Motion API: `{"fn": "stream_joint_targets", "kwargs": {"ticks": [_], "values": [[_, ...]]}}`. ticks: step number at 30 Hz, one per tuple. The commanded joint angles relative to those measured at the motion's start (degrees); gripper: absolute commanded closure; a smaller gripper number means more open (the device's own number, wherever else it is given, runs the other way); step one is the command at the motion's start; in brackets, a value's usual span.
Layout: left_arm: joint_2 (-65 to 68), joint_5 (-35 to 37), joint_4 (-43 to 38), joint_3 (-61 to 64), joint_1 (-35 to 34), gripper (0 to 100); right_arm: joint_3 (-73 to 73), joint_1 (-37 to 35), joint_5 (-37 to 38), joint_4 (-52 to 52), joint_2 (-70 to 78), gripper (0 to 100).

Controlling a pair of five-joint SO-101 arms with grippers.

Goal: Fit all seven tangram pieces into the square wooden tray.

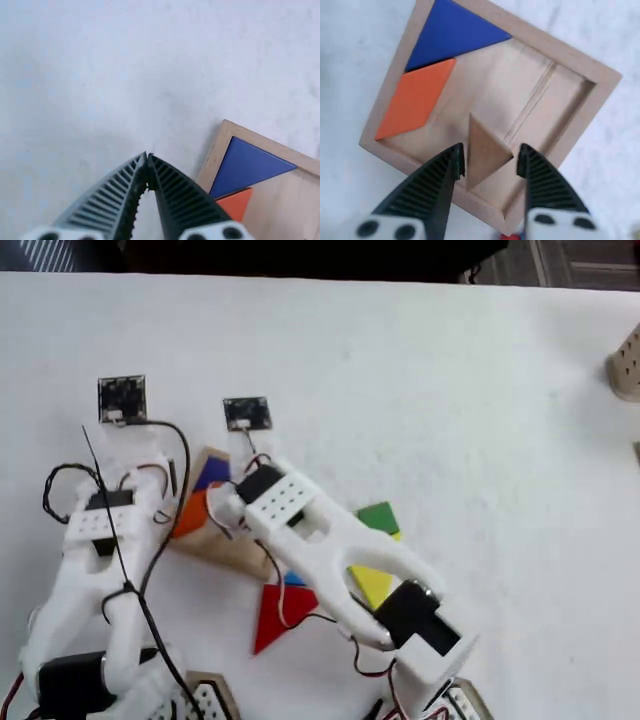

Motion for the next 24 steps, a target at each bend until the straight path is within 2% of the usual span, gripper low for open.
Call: {"fn": "stream_joint_targets", "kwargs": {"ticks": [1,4,8,11,17,20,24], "values": [[0.0,-0.4,-1.6,-3.2,-0.4,98,-0.4,-1.1,7.6,-0.2,-1.0,71.4],[0.0,-0.4,-1.6,-3.1,-0.4,98,-0.4,-2.0,12.8,0.4,-1.1,71.8],[0.0,-0.4,-1.5,-3.1,-0.4,98,-0.5,-2.2,13.6,2.5,-3.9,77.2],[0.0,-0.4,-1.3,-3.1,-0.4,98,-0.3,0.3,13.7,6.1,-9.6,83.0],[-1.0,-0.4,-1.6,-1.3,0.1,98,0.1,10.9,13.8,9.5,-16.9,98.4],[-2.9,-0.4,-1.1,-0.1,1.6,98,0.1,16.0,18.5,9.1,-16.2,96.8],[-8.9,-0.4,-1.1,5.5,6.5,98,-0.2,23.9,24.2,3.2,-15.0,98.1]]}}
